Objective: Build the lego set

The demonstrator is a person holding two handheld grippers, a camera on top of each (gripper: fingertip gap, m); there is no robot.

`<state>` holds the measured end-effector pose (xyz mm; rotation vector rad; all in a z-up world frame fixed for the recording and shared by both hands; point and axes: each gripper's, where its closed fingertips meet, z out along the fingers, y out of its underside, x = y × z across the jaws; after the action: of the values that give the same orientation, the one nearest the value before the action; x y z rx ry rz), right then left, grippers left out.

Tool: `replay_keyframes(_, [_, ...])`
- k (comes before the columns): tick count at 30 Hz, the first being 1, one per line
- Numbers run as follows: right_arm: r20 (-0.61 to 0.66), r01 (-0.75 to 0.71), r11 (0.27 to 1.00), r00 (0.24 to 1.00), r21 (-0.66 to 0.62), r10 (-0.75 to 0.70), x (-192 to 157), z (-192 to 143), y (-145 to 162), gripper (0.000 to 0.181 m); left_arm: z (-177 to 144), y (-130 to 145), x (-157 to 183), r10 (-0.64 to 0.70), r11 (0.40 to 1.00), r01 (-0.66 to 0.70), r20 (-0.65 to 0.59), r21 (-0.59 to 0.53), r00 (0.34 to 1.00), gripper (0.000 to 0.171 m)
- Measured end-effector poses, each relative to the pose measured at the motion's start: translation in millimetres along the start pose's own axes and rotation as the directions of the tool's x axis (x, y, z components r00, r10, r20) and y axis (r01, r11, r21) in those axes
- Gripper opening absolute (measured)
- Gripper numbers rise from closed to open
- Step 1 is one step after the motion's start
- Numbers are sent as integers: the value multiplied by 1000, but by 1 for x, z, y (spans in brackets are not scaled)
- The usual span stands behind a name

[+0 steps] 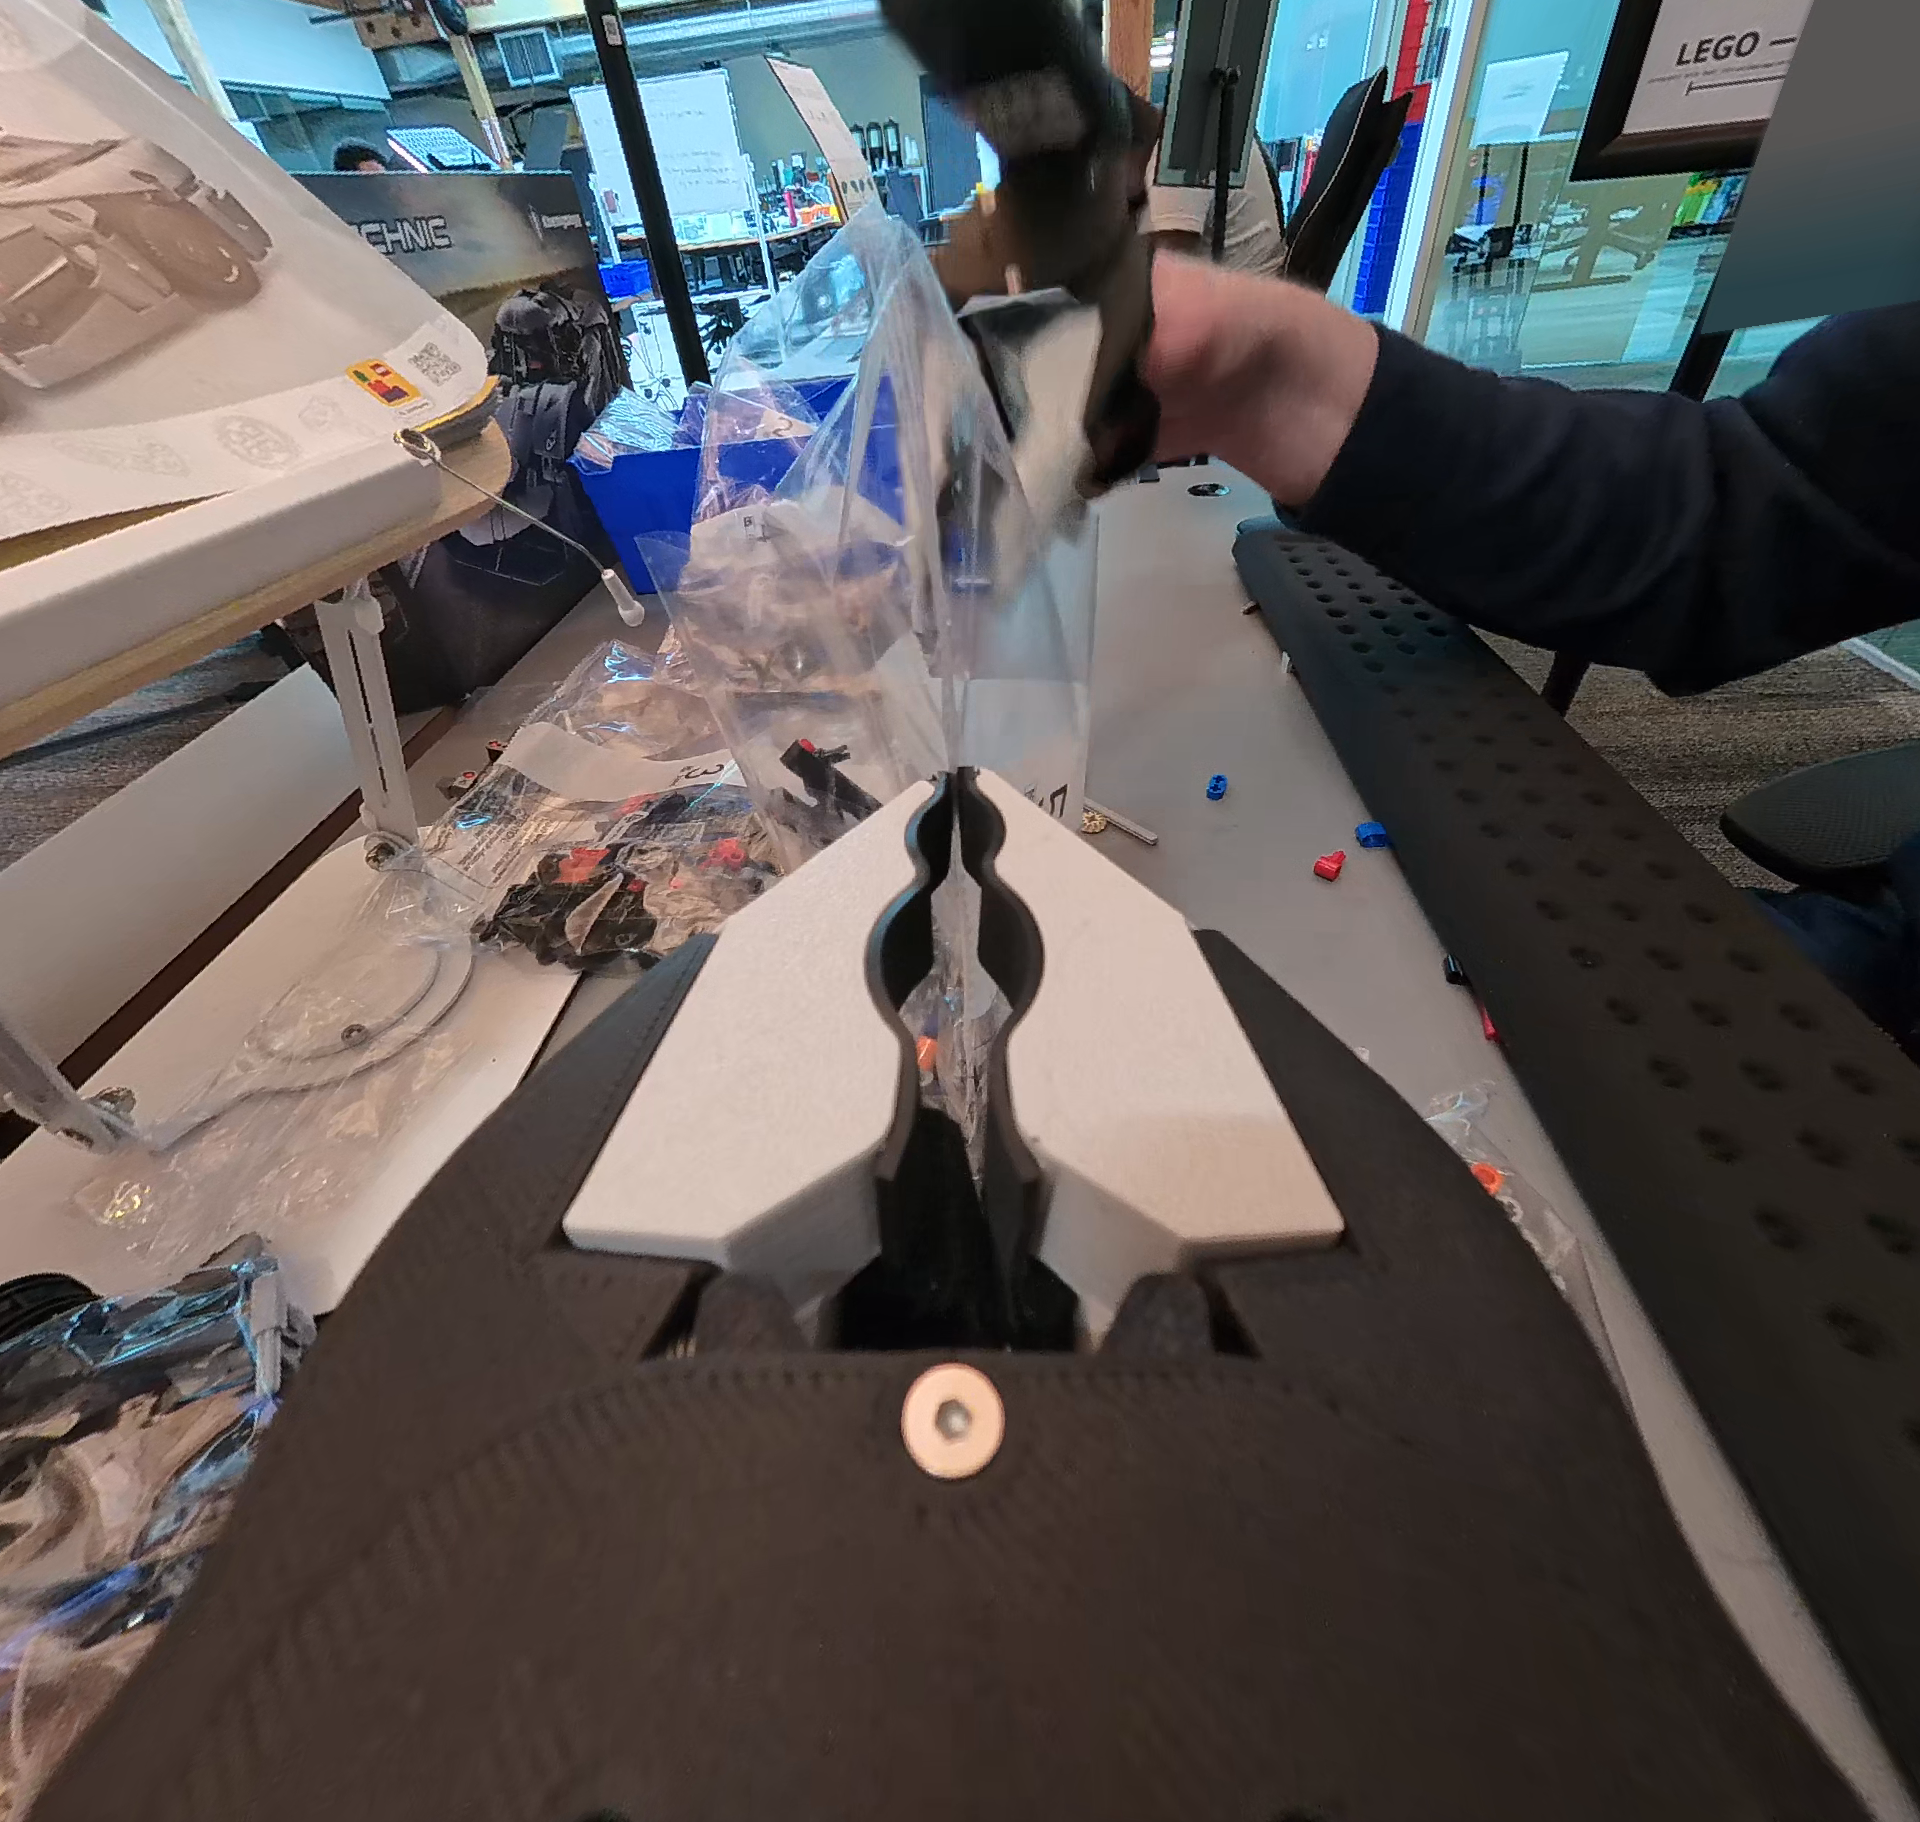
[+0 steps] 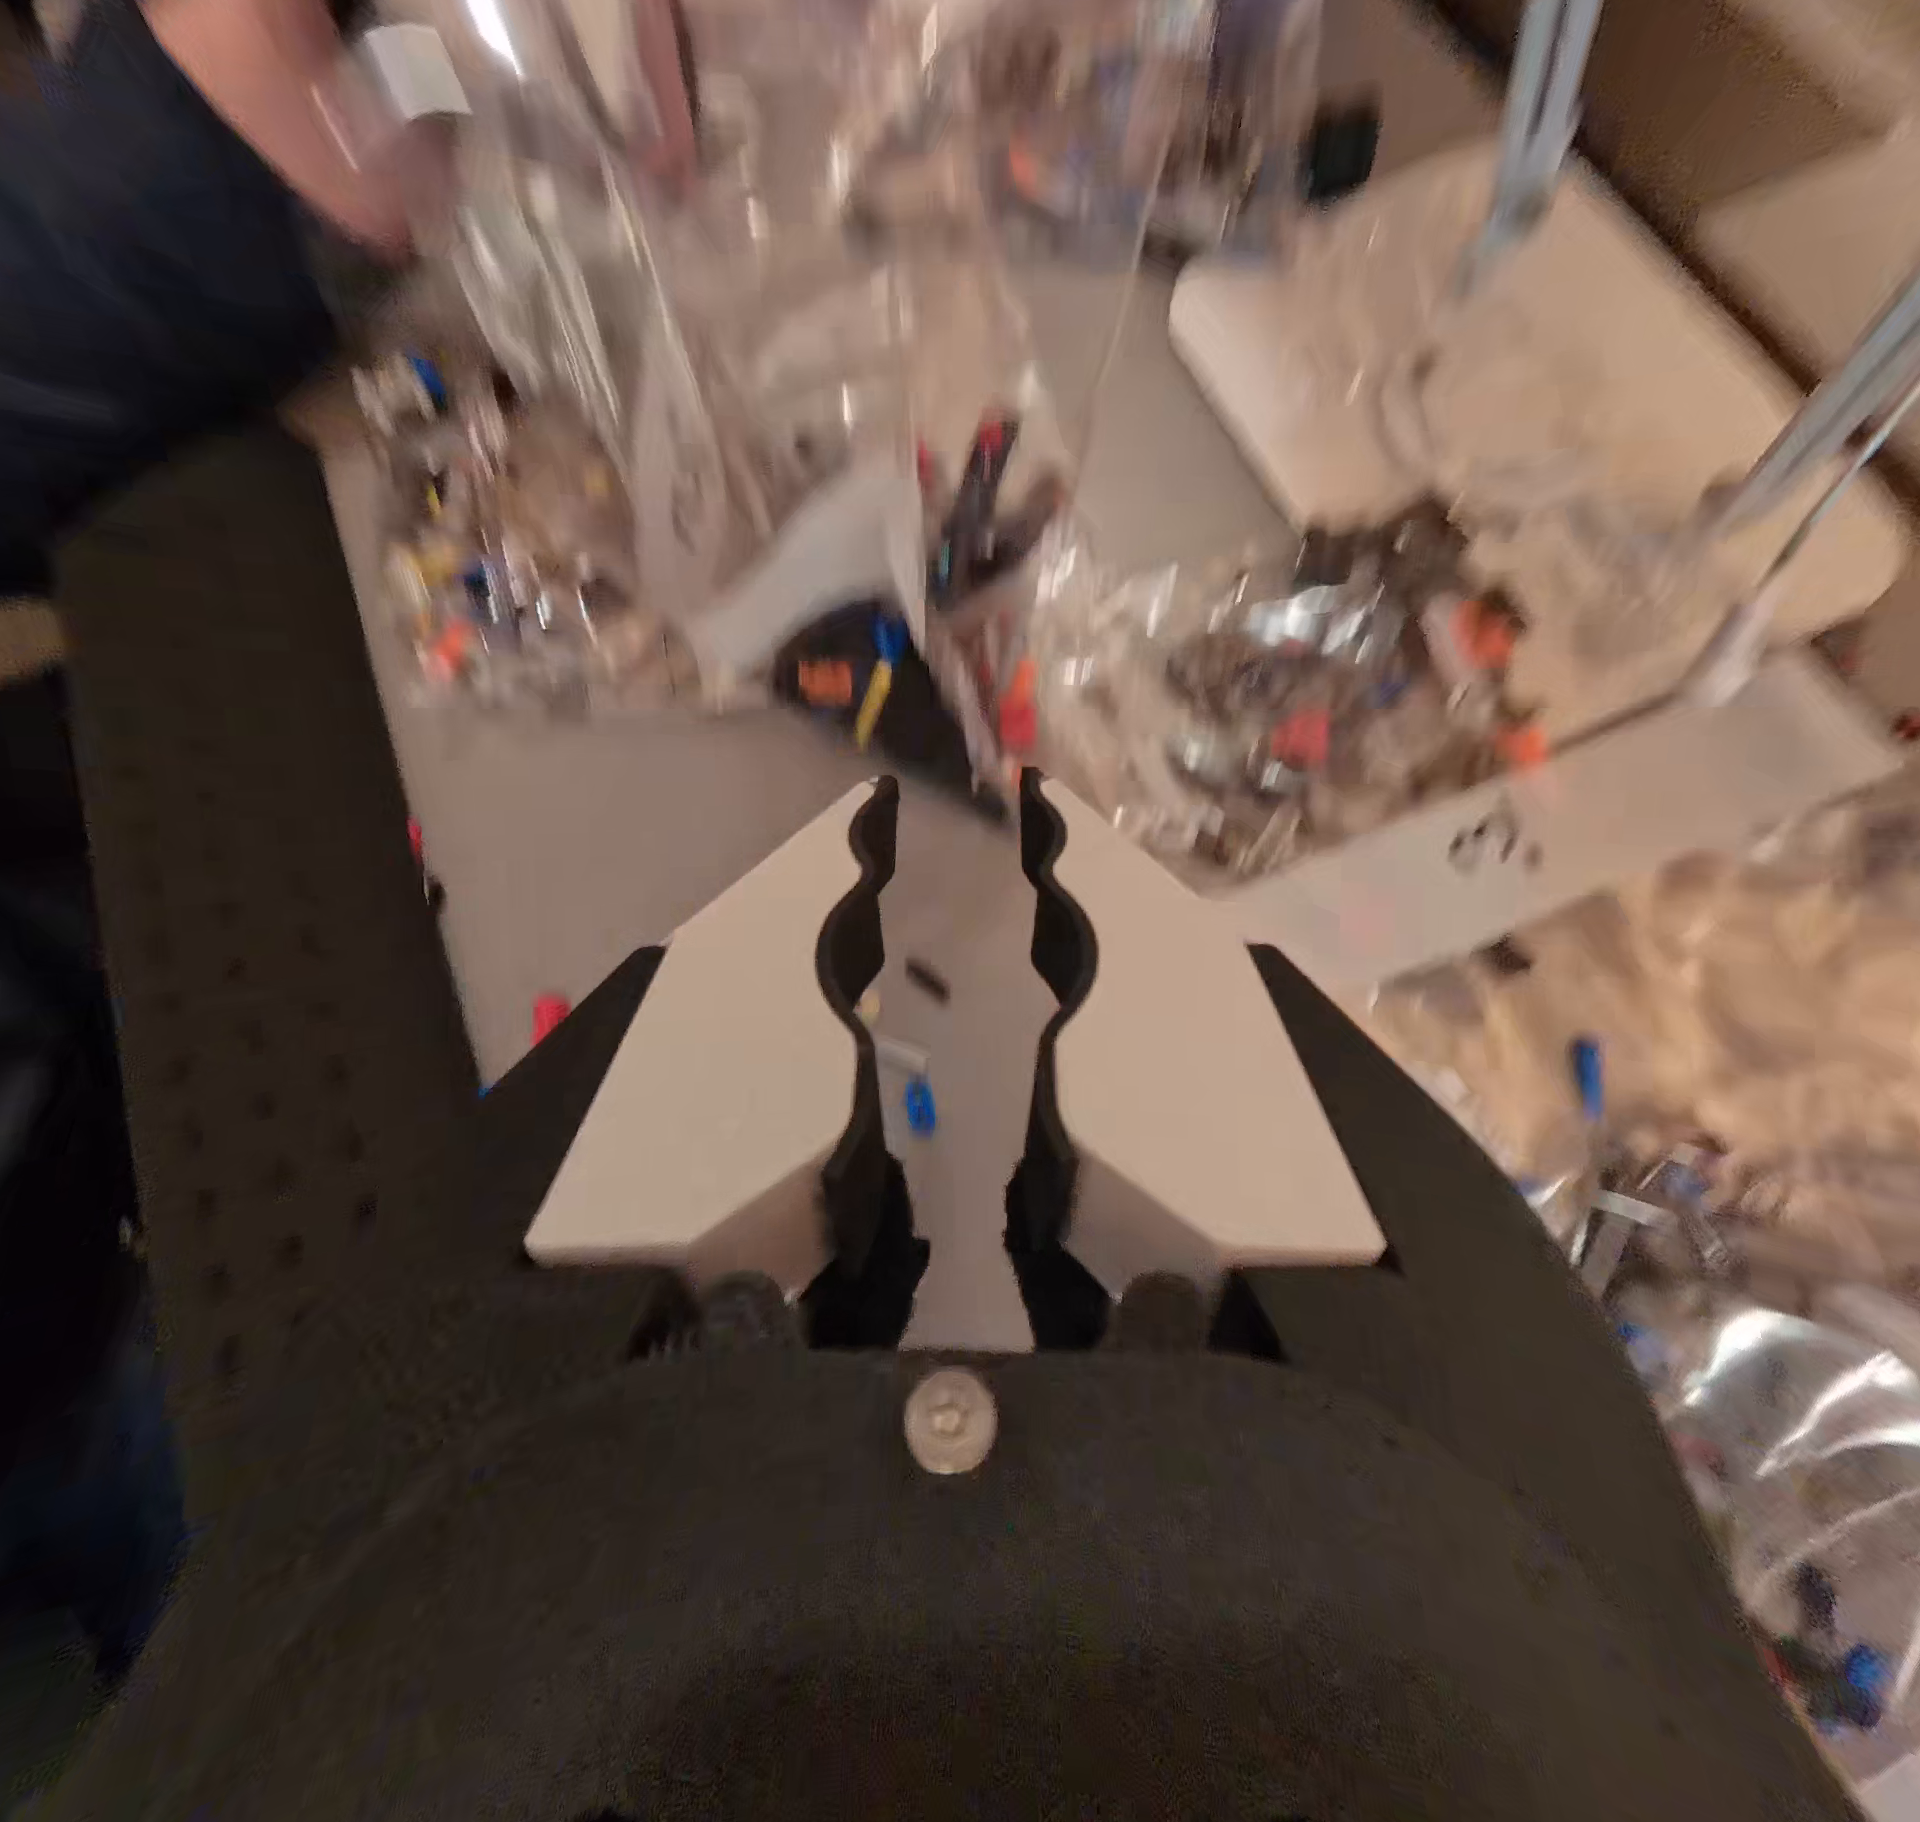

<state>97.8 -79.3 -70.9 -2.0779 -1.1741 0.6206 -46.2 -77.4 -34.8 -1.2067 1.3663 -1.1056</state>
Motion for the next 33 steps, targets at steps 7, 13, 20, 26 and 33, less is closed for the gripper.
replay_keyframes(7, [69,20,954,998,-298,1,-17,31,104,25,0,1,-1,-7,1000,7,2,1,1000,0])
replay_keyframes(13, [80,79,945,995,-318,-56,-19,43,108,2,0,2,-2,-9,1000,9,5,-2,1000,0])
replay_keyframes(20, [73,72,966,996,-249,-55,-20,29,88,1,1,2,-1,-6,1000,6,2,-3,1000,0])
replay_keyframes(26, [-102,134,991,986,27,-131,-2,-12,-16,1,1,2,-1,-4,1000,4,0,-3,1000,0])
replay_keyframes(33, [-183,288,954,937,-84,-299,-1,-5,-80,1,-1,1,-1,-2,1000,2,5,-4,1000,0])
